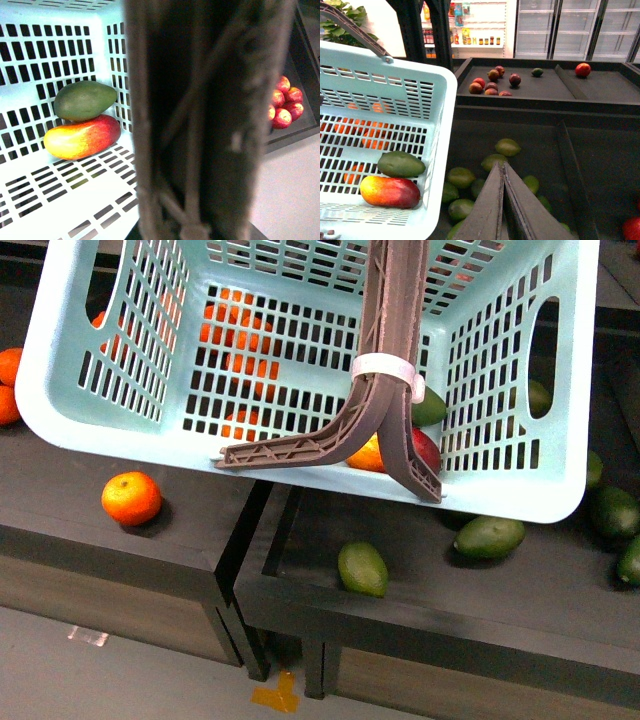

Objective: Pick mango and avocado into basket

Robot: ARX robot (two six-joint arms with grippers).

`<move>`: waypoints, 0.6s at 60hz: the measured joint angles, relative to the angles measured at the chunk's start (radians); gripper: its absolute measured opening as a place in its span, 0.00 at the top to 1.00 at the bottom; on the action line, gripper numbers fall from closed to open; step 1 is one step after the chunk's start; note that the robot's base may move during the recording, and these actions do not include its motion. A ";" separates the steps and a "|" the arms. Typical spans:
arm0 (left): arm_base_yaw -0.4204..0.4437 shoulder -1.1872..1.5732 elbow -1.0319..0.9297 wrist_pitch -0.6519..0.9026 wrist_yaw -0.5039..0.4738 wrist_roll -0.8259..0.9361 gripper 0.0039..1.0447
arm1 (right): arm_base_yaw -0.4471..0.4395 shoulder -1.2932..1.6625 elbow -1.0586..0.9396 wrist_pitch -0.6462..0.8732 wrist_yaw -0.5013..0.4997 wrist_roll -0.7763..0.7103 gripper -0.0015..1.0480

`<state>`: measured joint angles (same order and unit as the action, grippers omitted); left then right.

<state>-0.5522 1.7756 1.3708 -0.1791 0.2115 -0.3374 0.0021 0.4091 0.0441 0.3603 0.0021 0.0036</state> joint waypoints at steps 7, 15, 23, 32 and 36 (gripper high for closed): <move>0.000 0.000 0.000 0.000 0.000 0.000 0.95 | 0.000 -0.041 -0.023 -0.009 0.000 0.000 0.98; 0.000 0.000 0.000 0.000 0.000 0.000 0.95 | 0.000 -0.085 -0.040 -0.035 0.000 0.000 0.98; 0.000 0.000 0.000 0.000 0.002 -0.001 0.95 | 0.000 -0.134 -0.040 -0.082 0.000 0.000 0.98; 0.000 0.000 0.000 0.000 0.001 0.000 0.95 | 0.000 -0.177 -0.040 -0.125 -0.001 0.000 0.98; 0.000 0.000 0.000 0.000 0.000 0.000 0.95 | 0.000 -0.193 -0.040 -0.142 -0.001 0.000 0.98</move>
<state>-0.5522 1.7756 1.3708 -0.1791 0.2119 -0.3374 0.0021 0.2157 0.0044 0.2184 0.0013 0.0036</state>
